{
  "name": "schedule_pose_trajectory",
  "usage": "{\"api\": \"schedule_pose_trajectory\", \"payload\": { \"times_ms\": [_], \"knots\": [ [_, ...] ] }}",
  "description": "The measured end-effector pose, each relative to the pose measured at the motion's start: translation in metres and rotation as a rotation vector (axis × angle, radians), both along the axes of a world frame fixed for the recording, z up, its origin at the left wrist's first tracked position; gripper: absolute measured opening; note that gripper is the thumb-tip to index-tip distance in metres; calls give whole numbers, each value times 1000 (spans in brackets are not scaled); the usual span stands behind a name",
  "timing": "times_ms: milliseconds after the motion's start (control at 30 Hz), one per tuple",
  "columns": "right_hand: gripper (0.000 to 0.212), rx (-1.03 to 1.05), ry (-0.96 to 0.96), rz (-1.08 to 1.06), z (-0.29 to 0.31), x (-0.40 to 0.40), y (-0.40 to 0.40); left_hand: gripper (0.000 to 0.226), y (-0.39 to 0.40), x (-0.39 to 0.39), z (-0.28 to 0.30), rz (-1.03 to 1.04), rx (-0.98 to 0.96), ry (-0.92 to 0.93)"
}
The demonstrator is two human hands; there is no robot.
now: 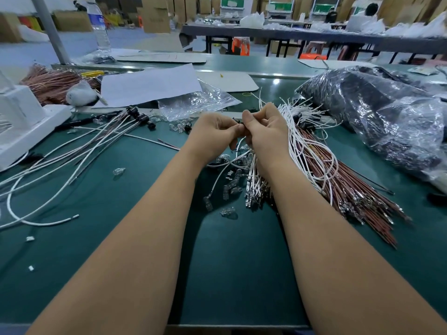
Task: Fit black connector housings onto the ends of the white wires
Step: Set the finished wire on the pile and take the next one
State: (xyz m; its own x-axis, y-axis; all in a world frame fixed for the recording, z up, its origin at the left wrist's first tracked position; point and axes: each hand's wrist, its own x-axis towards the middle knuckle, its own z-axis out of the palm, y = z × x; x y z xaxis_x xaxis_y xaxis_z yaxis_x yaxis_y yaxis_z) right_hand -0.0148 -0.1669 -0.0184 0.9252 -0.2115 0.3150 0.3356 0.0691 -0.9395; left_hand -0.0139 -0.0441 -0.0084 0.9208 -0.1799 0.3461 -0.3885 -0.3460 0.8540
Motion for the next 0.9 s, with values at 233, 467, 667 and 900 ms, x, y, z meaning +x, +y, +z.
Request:
{"api": "schedule_pose_trajectory", "payload": {
  "times_ms": [233,467,667,900],
  "knots": [
    [32,55,14,6,3,-4,-2,26,-5,1,1,-7,24,10],
    [25,-12,-16,-132,9,-10,0,15,2,2,6,-5,88,-88],
    [10,192,-31,-288,17,-15,-7,17,33,4,2,114,270,-183],
    [6,222,-22,-239,18,-16,-3,27,39,0,14,716,493,-559]
  ]
}}
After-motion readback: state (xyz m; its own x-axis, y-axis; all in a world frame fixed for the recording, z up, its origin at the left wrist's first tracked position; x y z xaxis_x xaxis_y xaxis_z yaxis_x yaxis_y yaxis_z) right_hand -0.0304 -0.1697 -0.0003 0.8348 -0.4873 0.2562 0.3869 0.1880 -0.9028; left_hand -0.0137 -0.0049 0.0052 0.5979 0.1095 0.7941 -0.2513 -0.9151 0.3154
